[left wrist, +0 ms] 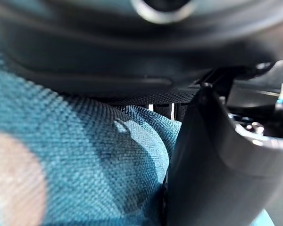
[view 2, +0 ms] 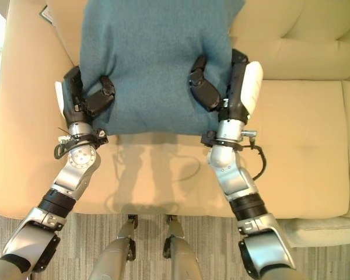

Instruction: Pick up all the scattered cushions and arrange them neatly on the sofa.

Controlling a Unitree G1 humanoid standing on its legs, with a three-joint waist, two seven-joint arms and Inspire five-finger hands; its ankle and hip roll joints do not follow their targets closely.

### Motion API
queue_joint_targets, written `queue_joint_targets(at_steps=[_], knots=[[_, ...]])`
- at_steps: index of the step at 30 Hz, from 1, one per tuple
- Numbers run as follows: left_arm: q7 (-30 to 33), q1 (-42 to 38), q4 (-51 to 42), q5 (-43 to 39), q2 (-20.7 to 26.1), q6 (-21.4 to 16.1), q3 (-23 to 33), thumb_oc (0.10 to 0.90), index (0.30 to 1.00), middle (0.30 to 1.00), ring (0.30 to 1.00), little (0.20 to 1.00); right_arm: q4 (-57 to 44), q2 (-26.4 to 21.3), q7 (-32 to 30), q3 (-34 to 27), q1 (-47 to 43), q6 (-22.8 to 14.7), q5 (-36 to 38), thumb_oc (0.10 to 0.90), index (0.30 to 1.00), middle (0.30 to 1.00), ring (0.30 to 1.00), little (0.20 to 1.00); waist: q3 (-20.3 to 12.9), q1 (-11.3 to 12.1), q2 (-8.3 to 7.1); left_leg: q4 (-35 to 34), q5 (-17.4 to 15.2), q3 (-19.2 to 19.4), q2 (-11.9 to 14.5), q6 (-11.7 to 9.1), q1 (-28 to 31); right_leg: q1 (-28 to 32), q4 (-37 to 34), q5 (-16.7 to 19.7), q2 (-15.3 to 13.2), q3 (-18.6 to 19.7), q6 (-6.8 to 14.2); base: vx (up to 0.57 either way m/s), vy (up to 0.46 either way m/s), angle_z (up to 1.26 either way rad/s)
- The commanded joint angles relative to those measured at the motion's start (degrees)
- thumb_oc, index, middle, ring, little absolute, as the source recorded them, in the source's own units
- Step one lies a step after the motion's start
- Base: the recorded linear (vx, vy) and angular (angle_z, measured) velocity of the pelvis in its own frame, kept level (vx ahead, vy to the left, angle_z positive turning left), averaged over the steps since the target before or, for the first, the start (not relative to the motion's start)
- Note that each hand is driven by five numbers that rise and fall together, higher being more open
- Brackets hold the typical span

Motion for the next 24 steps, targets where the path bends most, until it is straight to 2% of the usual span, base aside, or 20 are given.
queue_joint_targets(at_steps=[1,4,5,11,14,15,16,17,18,19,24], knots=[[1.46,-11.45,-0.56,7.3,-1.26,-12.08,-4.39,0.4,0.3,0.3,0.3,0.3,-2.4,1.63,-7.34,2.04,-9.07,-5.15,-7.43,0.4,0.3,0.3,0.3,0.3,-9.72,0.49,-2.41,-0.02,-5.41,-0.79,-1.24,-3.01,-2.74,0.28,0.24,-7.78,-1.66,-0.59,9.19,0.01,-0.022,0.1],[0.62,-15.8,6.23,3.59,-1.44,-12.29,-6.07,0.4,0.3,0.3,0.3,0.3,3.75,0.6,-8.47,5.07,-14.38,-3.57,-6.69,0.4,0.3,0.3,0.3,0.3,-9.22,0.28,-2.51,-0.02,-5.05,-0.95,-1.22,-3.18,-3.91,-1.09,0.24,-7.44,-1.71,-0.72,9.27,0.0,-0.028,0.08],[-0.92,-20.62,12.38,0.5,-0.97,-11.57,-8.11,0.4,0.3,0.3,0.3,0.3,9.49,0.28,-8.4,7.58,-19.36,-2.99,-3.54,0.4,0.3,0.3,0.3,0.3,-8.88,0.15,-2.63,-0.02,-4.63,-1.1,-1.15,-3.31,-4.87,-2.03,0.24,-7.07,-1.76,-0.78,9.34,-0.01,-0.031,0.02],[-7.33,-28.87,23.68,-4.48,0.36,-8.92,-11.13,0.4,0.3,0.3,0.3,0.3,21.5,-1.02,-6.72,11.48,-29.47,-1.01,3.78,0.4,0.3,0.3,0.3,0.3,-7.38,0.29,-2.39,-0.02,-3.99,-1.88,-0.94,-3.49,-7.33,-4.58,0.24,-6.41,-1.81,-0.96,9.72,0.0,-0.024,0.04],[-9.17,-30.37,26.43,-5.74,0.63,-8.66,-11.84,0.4,0.3,0.3,0.3,0.3,24.11,-1.41,-5.82,12.9,-32.09,-0.61,4.72,0.4,0.3,0.3,0.3,0.3,-7.26,0.05,-2.39,-0.02,-3.91,-2.11,-0.99,-3.52,-8.17,-5.43,0.24,-6.19,-1.72,-0.74,9.74,0.01,-0.01,0.04],[-9.95,-31.05,27.31,-6.35,0.62,-8.35,-12.05,0.467,0.401,0.401,0.401,0.401,25.27,-1.64,-5.27,13.67,-33.18,-0.35,5.21,0.4,0.3,0.3,0.3,0.3,-7.19,-0.03,-2.39,-0.02,-3.87,-2.18,-1.03,-3.54,-8.43,-5.76,0.24,-6.14,-1.68,-0.71,9.74,0.0,0.0,0.0],[-10.64,-31.88,28.86,-7.49,0.72,-8.13,-11.99,0.679,0.719,0.719,0.719,0.719,26.9,-2.0,-4.24,14.64,-34.5,-0.26,6.48,0.408,0.312,0.312,0.312,0.312,-7.09,-0.1,-2.47,-0.02,-3.75,-2.24,-1.01,-3.59,-8.83,-6.24,0.24,-6.03,-1.69,-0.75,9.82,0.02,-0.032,-0.01],[-11.64,-32.28,30.37,-9.12,0.6,-7.89,-11.99,0.8,0.9,0.9,0.9,0.9,28.81,-2.18,-2.76,15.54,-35.51,-0.04,8.1,0.485,0.427,0.427,0.427,0.427,-7.03,-0.24,-2.64,-0.02,-3.68,-2.29,-0.94,-3.66,-9.18,-6.62,0.24,-5.95,-1.68,-0.83,9.89,0.01,-0.033,0.01],[-12.49,-32.96,31.65,-10.35,0.52,-7.7,-12.01,0.8,0.9,0.9,0.9,0.9,30.27,-2.2,-1.87,16.2,-36.61,-0.21,9.65,0.703,0.754,0.754,0.754,0.754,-6.95,-0.36,-2.65,-0.02,-3.66,-2.35,-0.97,-3.72,-9.43,-6.93,0.24,-5.89,-1.66,-0.78,9.87,0.02,-0.033,0.02],[-13.02,-33.87,33.12,-11.32,0.6,-7.32,-12.14,0.8,0.9,0.9,0.9,0.9,32.21,-2.31,-0.64,17.03,-37.49,-0.33,11.64,0.8,0.9,0.9,0.9,0.9,-6.88,-0.42,-2.72,-0.02,-3.6,-2.43,-0.99,-3.73,-9.69,-7.2,0.24,-5.77,-1.65,-0.81,9.9,0.0,0.0,0.0],[-15.58,-35.03,36.55,-13.43,1.8,-6.01,-12.62,0.8,0.9,0.9,0.9,0.9,36.32,-1.79,3.44,18.89,-39.01,-0.61,17.36,0.8,0.9,0.9,0.9,0.9,-6.4,-0.51,-2.79,-0.02,-3.48,-2.61,-1.03,-3.8,-10.01,-7.48,0.24,-5.62,-1.42,-0.66,9.96,0.0,0.0,0.0]])
